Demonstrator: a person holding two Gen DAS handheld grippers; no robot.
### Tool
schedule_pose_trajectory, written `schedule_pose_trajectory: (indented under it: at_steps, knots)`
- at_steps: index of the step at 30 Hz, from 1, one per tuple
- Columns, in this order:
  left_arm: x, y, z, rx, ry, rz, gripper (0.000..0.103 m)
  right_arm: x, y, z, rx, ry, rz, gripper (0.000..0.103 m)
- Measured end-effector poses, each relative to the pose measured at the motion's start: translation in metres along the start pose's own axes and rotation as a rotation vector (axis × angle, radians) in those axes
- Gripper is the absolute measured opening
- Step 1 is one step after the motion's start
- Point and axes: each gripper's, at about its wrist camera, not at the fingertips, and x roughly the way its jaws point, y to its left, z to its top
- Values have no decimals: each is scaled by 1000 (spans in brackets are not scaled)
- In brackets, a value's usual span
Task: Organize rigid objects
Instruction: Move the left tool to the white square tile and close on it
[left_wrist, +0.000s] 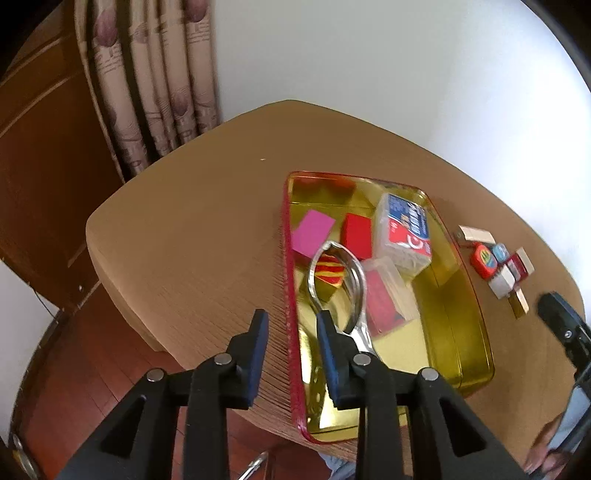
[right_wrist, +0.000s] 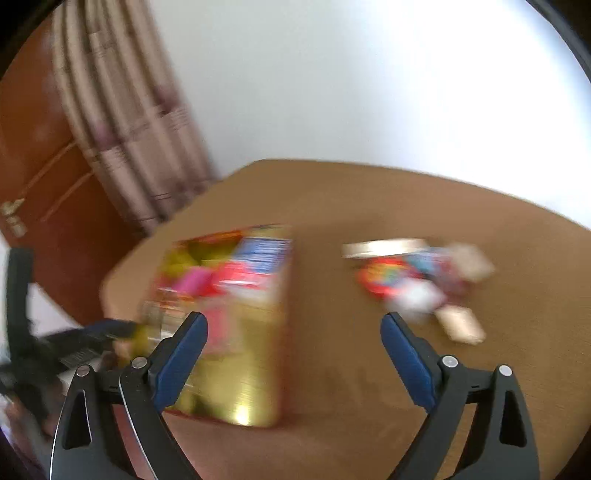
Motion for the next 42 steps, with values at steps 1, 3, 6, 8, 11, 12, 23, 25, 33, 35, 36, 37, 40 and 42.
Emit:
schedule_pose_trajectory:
  at_steps: [1,3,6,8,11,12,23,25,33,35,36,37,40,42]
  knots:
    - [0,-4,-1,14,3,-2,28,-12,-24,-10,1,-25,-92,96]
    - [-1,-14,-4,48,11,-19,29,-21,-58,-23,6,-19,-207,96]
    - [-5,-28,-6,88,28,-46,29,-32,-116,-47,51,20,-333,96]
    - [-9,-40,-6,107,44,-98,29,-35,-146,-61,42,42,-437,96]
    - [-10,-62,-3,135,94,-192,30,-33,-176,-77,20,78,-549,97]
    - [-11,-74,-1,155,115,-230,30,-32,-185,-82,18,88,-571,96]
    - [33,-241,39,480,259,-414,32,-43,-208,-78,65,41,-413,102]
    - [45,-261,43,535,255,-392,32,-46,-213,-80,89,32,-377,102]
    - [95,-301,46,650,301,-300,32,-57,-208,-86,91,26,-294,103]
    - [100,-304,46,659,286,-294,32,-57,-207,-87,88,27,-284,103]
    - [102,-305,47,662,281,-292,32,-57,-207,-88,88,28,-281,103]
    - [105,-307,46,666,280,-292,32,-57,-207,-88,89,28,-277,103]
    - [108,-312,44,683,261,-305,32,-55,-206,-88,89,30,-270,103]
    - [110,-317,42,701,262,-318,32,-54,-205,-88,88,30,-269,103]
